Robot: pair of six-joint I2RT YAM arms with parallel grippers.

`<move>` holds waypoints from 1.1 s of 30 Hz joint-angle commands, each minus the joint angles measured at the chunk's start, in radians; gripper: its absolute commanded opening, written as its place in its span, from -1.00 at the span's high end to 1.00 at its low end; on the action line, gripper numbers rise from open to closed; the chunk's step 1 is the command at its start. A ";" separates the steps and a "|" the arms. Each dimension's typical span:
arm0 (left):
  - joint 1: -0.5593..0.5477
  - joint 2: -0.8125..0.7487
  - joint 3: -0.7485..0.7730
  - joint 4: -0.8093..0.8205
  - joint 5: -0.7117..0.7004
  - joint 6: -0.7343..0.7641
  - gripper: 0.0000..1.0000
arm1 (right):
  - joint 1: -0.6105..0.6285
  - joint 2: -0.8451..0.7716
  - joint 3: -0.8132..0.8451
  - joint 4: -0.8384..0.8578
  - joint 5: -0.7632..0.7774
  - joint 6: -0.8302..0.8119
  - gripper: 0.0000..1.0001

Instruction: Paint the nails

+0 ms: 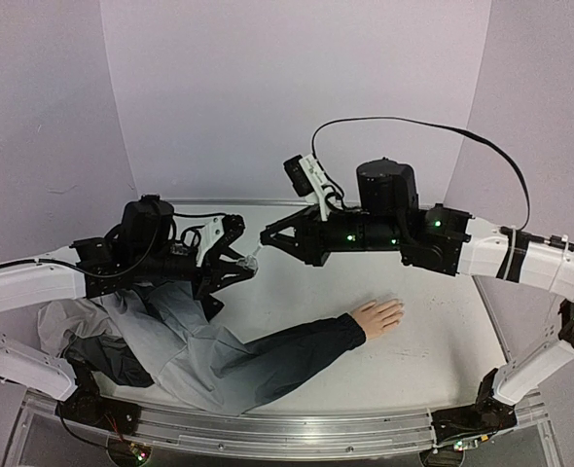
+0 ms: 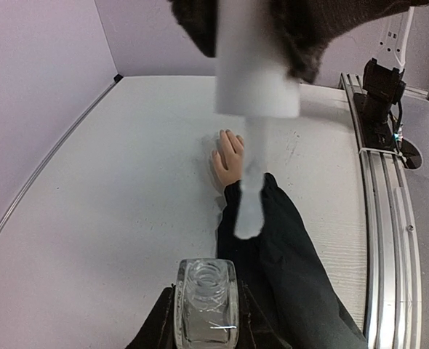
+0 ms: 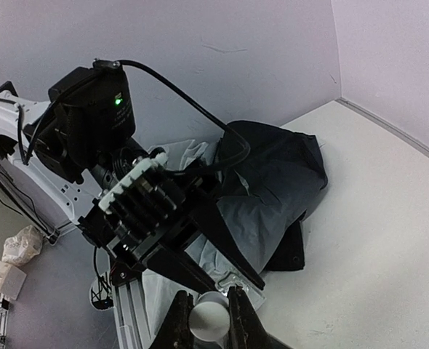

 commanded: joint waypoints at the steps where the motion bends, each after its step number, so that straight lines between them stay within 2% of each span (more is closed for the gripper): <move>1: -0.015 0.001 0.039 0.014 -0.020 0.028 1.00 | 0.010 0.036 0.080 0.008 0.047 -0.030 1.00; 9: -0.023 -0.002 0.042 0.006 -0.041 0.036 1.00 | 0.020 0.049 0.090 -0.005 0.104 -0.043 1.00; 33: -0.027 0.007 0.049 -0.003 -0.047 0.035 1.00 | 0.021 0.073 0.084 -0.015 0.051 -0.055 1.00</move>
